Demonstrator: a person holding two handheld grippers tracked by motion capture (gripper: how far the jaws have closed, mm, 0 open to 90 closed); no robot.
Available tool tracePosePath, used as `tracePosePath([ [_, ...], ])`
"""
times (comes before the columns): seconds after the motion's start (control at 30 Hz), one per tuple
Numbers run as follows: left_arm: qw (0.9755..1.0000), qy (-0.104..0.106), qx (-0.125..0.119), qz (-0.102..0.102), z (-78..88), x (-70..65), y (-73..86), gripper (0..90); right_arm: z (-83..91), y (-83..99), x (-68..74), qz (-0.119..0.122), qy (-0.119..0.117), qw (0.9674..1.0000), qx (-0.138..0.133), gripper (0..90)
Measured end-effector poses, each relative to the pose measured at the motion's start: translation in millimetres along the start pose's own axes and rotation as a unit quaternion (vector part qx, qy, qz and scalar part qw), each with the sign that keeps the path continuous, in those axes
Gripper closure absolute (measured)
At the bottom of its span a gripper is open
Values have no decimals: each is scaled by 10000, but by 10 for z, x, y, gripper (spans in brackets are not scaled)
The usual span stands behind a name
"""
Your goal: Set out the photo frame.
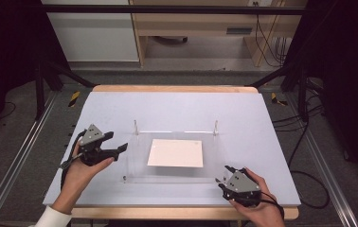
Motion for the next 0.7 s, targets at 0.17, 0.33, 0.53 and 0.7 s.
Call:
tracePosePath([
  [0.17,9991,-164,-168,-363,106,-111,30,180,9,-24,-20,-56,-17,10000,-48,456],
  [0.33,9983,16,-290,-500,204,-253,-5,135,19,-42,-39,-91,-20,10000,-7,461],
  [0.53,9949,270,-517,-823,334,-421,-82,106,37,-75,-55,-88,6,9999,85,476],
  [0.7,9942,314,-533,-885,384,-494,-121,106,53,-103,-72,-127,30,9999,107,486],
])
Point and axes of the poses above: each handheld gripper's, and its own axes: z roughly backward along the jaws, y roughly out of its underside, x roughly to its left, the point moved 8 cm from there along -z, roughly forward along the jaws
